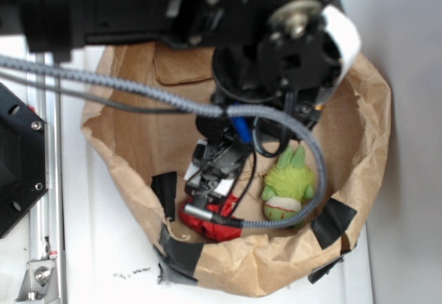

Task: Grab the red paper.

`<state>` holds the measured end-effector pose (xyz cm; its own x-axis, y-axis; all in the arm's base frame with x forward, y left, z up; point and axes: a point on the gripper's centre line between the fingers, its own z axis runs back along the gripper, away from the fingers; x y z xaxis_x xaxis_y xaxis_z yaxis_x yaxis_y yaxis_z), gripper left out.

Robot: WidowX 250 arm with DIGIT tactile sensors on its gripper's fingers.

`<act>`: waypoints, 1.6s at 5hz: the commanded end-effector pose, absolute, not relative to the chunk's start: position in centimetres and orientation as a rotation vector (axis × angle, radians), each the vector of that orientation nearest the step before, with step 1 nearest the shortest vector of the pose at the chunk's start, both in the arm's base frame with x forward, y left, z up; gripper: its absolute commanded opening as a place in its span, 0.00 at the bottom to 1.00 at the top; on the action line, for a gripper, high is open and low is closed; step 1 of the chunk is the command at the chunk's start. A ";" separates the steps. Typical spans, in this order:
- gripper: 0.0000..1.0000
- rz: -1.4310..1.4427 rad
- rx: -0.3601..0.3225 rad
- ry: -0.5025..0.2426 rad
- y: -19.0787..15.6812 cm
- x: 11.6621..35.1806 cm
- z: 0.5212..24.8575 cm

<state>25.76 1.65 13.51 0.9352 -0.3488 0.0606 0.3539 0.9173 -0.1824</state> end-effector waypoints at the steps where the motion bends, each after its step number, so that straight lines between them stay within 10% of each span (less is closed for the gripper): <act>1: 1.00 -0.395 -0.185 -0.106 1.0 26.4 10.5; 3: 1.00 -0.490 -0.336 -0.079 -4.3 23.5 9.0; 8: 1.00 -0.498 -0.360 -0.091 -5.3 23.3 8.7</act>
<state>23.04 -3.88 7.69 0.8933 -0.4288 0.1349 0.4486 0.8313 -0.3282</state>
